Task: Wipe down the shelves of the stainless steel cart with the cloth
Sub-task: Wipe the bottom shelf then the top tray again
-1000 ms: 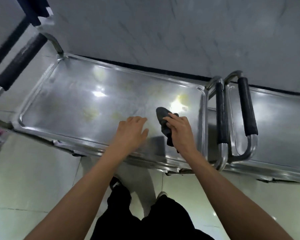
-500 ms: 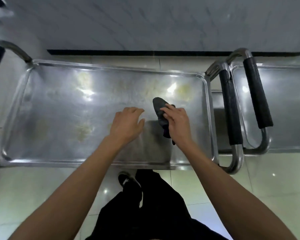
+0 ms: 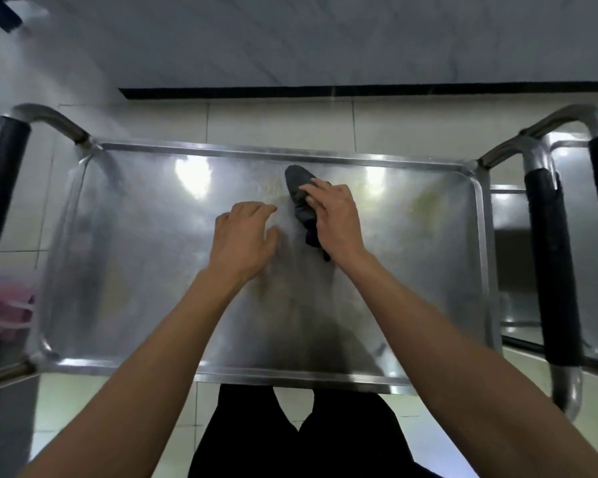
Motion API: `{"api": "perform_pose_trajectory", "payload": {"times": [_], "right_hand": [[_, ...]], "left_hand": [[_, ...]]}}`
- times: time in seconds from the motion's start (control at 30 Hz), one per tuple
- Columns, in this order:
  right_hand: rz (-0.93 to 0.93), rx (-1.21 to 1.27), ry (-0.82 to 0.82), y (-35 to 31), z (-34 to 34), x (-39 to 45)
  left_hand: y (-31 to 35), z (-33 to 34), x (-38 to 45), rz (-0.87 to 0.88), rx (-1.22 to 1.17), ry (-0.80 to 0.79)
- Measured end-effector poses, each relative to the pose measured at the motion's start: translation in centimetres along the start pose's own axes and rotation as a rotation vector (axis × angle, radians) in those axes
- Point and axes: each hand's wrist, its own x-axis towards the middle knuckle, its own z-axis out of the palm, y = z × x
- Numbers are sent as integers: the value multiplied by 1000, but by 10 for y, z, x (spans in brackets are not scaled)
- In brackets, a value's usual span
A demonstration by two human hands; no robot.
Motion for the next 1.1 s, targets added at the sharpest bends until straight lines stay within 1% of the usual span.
{"api": "perform_pose_trajectory", "payload": {"times": [0.17, 0.23, 0.33, 0.6, 0.77, 0.9, 1.1], "right_hand": [[44, -40, 110, -15, 45, 44], [64, -21, 133, -21, 60, 54], [40, -59, 151, -24, 76, 61], [7, -281, 98, -9, 109, 59], [-4, -421, -70, -5, 116, 49], [-20, -487, -58, -2, 119, 48], [-40, -494, -53, 8, 108, 47]], "left_hand": [[-38, -2, 40, 45, -47, 4], [-52, -3, 51, 53, -48, 2], [-67, -2, 64, 68, -32, -14], [-83, 4, 83, 95, -40, -31], [-81, 7, 89, 118, -37, -31], [-81, 9, 92, 110, -13, -45], [-68, 13, 98, 118, 20, -64]]}}
